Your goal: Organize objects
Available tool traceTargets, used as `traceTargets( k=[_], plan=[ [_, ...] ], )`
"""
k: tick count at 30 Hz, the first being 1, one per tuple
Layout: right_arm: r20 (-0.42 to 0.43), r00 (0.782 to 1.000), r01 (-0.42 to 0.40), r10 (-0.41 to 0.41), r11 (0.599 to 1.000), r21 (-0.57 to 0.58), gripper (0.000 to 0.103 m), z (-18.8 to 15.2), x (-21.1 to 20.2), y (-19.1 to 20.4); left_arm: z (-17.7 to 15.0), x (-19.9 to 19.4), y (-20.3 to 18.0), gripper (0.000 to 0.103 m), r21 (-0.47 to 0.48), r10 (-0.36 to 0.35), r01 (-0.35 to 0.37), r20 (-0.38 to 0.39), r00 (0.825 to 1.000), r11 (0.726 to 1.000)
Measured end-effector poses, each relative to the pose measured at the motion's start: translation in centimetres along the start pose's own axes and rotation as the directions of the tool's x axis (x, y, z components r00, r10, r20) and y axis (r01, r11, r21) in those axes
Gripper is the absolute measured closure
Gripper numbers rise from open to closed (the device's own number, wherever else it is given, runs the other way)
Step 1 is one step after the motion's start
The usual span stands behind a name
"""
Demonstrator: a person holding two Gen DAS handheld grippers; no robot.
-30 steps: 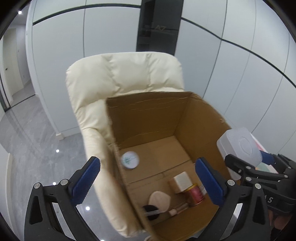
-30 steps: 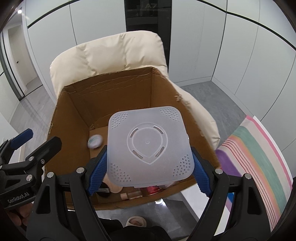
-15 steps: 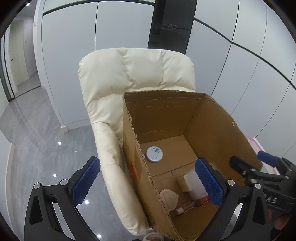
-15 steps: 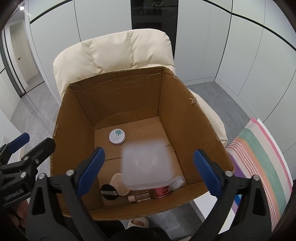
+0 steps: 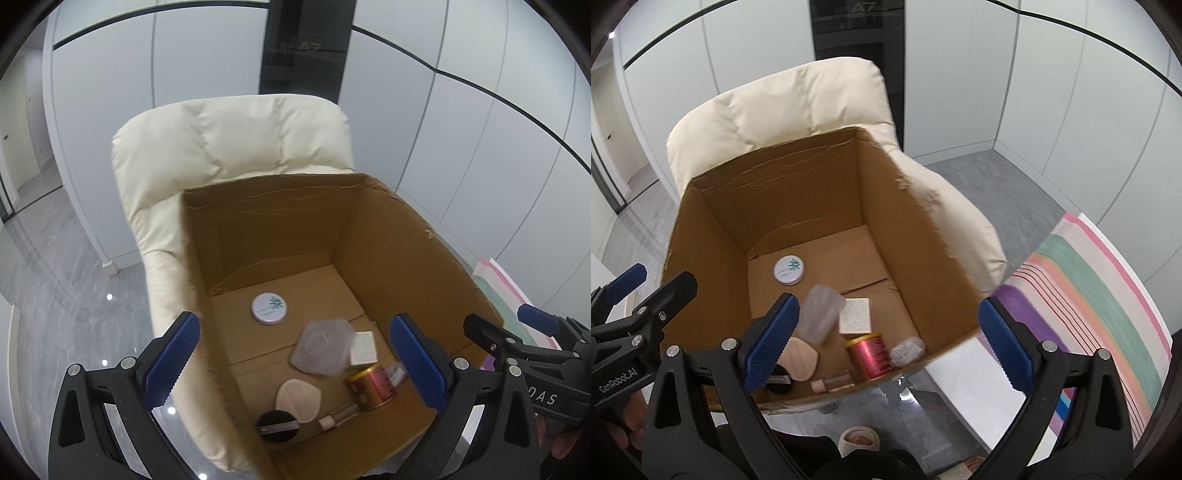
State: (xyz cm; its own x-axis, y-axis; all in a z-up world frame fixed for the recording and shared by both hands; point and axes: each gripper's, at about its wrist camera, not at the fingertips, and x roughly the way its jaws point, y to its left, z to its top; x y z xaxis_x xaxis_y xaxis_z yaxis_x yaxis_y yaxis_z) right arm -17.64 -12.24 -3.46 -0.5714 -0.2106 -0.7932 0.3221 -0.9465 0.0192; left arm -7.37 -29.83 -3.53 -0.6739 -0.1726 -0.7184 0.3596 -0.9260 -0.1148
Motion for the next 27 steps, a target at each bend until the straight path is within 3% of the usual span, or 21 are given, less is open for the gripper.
traceTargets(
  k=[16, 27],
  plan=[
    [0.002, 0.997, 0.076, -0.077, 0.990, 0.122, 0.000, -1.8, -2.1, -8.6, -0.1, 0.8, -8.2, 0.000, 0.110, -0.080, 0.081, -0.010, 0.997, 0.991],
    [-0.006, 0.988, 0.150, -0.152, 0.968, 0.201, 0.000, -4.1, -4.1, -14.7, -0.6, 0.7, -14.8, 0.000, 0.193, -0.147, 0.148, -0.019, 0.989, 0.970]
  ],
)
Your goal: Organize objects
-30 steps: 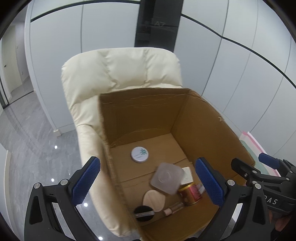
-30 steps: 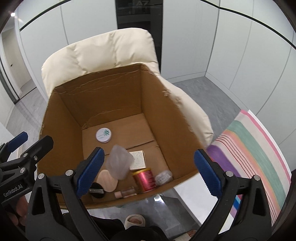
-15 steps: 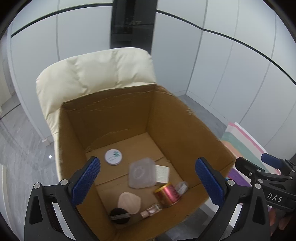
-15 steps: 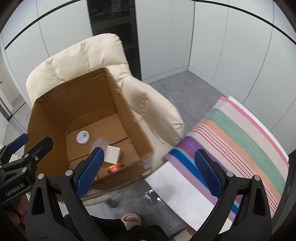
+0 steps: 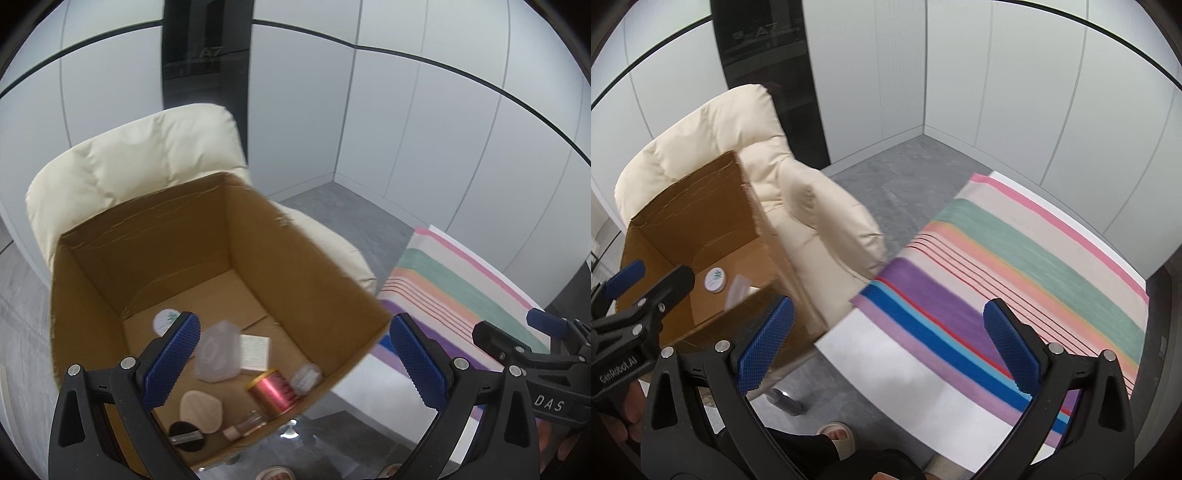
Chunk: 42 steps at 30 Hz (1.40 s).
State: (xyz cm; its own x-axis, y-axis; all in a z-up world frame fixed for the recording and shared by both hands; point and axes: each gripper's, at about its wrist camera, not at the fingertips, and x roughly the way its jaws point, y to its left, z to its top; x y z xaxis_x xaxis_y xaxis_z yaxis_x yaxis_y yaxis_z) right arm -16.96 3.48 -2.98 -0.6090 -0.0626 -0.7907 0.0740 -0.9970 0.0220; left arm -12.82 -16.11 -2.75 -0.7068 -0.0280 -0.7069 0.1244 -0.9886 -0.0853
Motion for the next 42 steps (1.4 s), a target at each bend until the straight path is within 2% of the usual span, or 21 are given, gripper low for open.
traceTargets(
  k=[12, 29, 37, 42],
  plan=[
    [0.006, 0.997, 0.070, -0.071, 0.990, 0.126, 0.000, -1.8, -1.6, -7.8, 0.0, 0.8, -7.3, 0.000, 0.095, -0.080, 0.081, -0.008, 0.997, 0.992],
    [0.006, 0.988, 0.148, -0.153, 0.962, 0.229, 0.000, -4.6, -4.6, -15.4, -0.8, 0.0, -15.6, 0.000, 0.203, -0.154, 0.156, -0.023, 0.988, 0.967],
    [0.016, 0.987, 0.148, -0.157, 0.956, 0.251, 0.000, -6.3, -7.4, -16.4, -2.5, -3.0, -16.8, 0.000, 0.241, -0.149, 0.157, -0.053, 0.987, 0.958],
    [0.019, 0.988, 0.144, -0.153, 0.959, 0.243, 0.000, -7.7, -9.9, -15.8, -3.3, -6.3, -17.5, 0.000, 0.261, -0.164, 0.163, -0.019, 0.986, 0.951]
  ],
)
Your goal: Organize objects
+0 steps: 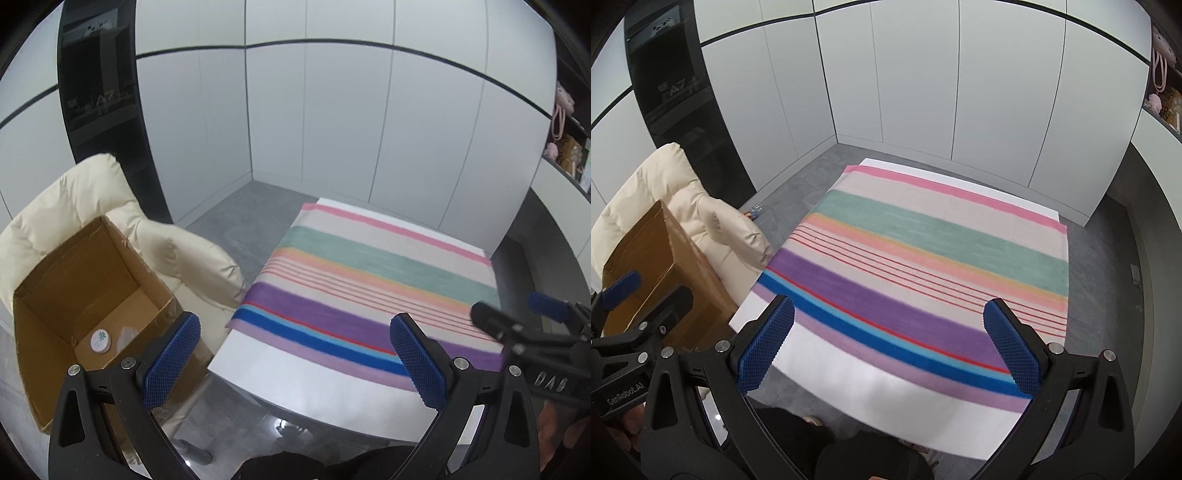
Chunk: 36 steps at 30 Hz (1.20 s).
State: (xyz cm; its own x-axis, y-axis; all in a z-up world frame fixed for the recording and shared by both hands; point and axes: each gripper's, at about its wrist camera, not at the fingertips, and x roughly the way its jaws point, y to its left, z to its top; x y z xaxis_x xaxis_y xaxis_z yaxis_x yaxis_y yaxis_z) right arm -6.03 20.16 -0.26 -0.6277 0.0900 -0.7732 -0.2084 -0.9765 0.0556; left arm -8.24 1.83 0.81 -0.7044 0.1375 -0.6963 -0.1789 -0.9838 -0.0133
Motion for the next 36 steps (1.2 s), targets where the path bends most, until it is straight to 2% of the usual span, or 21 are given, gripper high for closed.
traceTargets(
  k=[3, 10, 17, 26, 36],
  plan=[
    [0.021, 1.000, 0.004, -0.004, 1.000, -0.006, 0.000, -1.0, -1.7, -0.1, -0.8, -1.4, -0.4, 0.000, 0.019, 0.005, -0.005, 0.007, 1.000, 1.000],
    [0.009, 1.000, 0.021, -0.021, 0.999, -0.025, 0.000, -4.8, -4.9, -0.6, -3.0, -4.0, 0.6, 0.000, -0.005, 0.031, -0.031, -0.014, 0.999, 1.000],
    [0.016, 1.000, 0.018, -0.017, 0.997, -0.070, 0.000, -7.2, -7.3, 0.8, -4.6, -5.9, 1.3, 0.000, -0.010, 0.047, -0.047, -0.018, 0.999, 0.999],
    [0.020, 1.000, -0.003, 0.004, 0.996, -0.085, 0.000, -7.3, -7.7, 1.7, -6.0, -6.8, 2.1, 0.000, -0.001, 0.073, -0.073, -0.018, 0.997, 0.997],
    [0.018, 1.000, -0.019, 0.021, 0.996, -0.091, 0.000, -7.1, -7.3, 2.0, -5.9, -7.3, 2.5, 0.000, -0.009, 0.078, -0.078, 0.002, 0.997, 0.997]
  ],
)
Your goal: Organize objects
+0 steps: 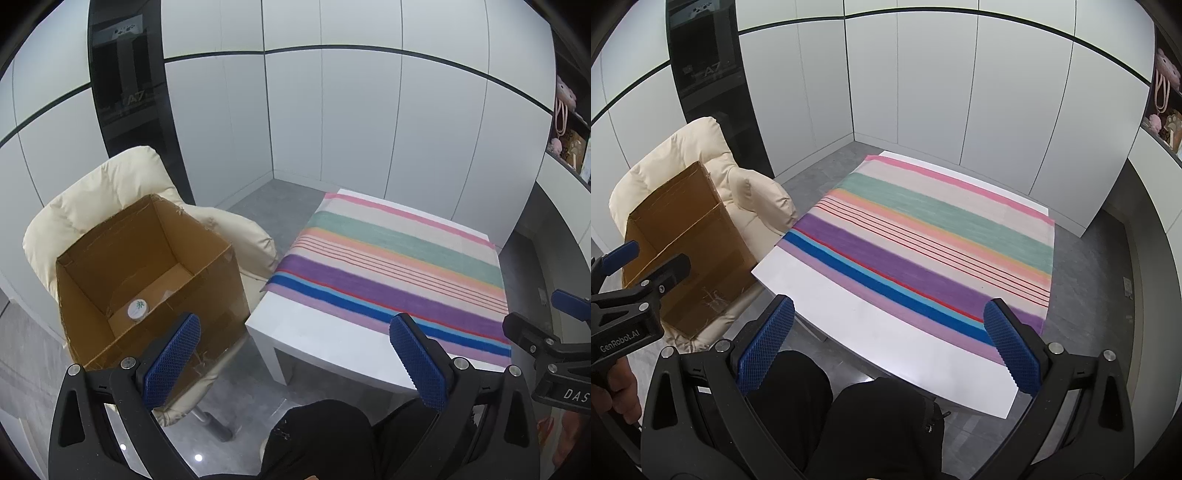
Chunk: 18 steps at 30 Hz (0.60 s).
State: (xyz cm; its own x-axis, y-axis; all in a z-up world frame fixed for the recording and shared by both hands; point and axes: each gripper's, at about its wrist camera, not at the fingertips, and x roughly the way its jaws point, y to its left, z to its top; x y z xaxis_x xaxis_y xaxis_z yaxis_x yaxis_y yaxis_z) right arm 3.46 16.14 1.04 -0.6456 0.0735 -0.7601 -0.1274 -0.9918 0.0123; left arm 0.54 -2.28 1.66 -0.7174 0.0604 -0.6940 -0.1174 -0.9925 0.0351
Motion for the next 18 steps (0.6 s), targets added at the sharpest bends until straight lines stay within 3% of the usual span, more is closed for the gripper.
traceTargets(
  k=[11, 18],
  plan=[
    [-0.014, 1.000, -0.007, 0.008, 1.000, 0.012, 0.000, 0.3, 0.8, -0.2, -0.2, 0.3, -0.5, 0.000, 0.004, -0.018, 0.018, -0.016, 1.000, 1.000],
    [-0.021, 1.000, -0.009, 0.009, 1.000, 0.013, 0.000, 0.4, 1.2, -0.4, -0.1, -0.2, -0.7, 0.000, 0.006, -0.027, 0.027, 0.020, 0.999, 1.000]
  ],
)
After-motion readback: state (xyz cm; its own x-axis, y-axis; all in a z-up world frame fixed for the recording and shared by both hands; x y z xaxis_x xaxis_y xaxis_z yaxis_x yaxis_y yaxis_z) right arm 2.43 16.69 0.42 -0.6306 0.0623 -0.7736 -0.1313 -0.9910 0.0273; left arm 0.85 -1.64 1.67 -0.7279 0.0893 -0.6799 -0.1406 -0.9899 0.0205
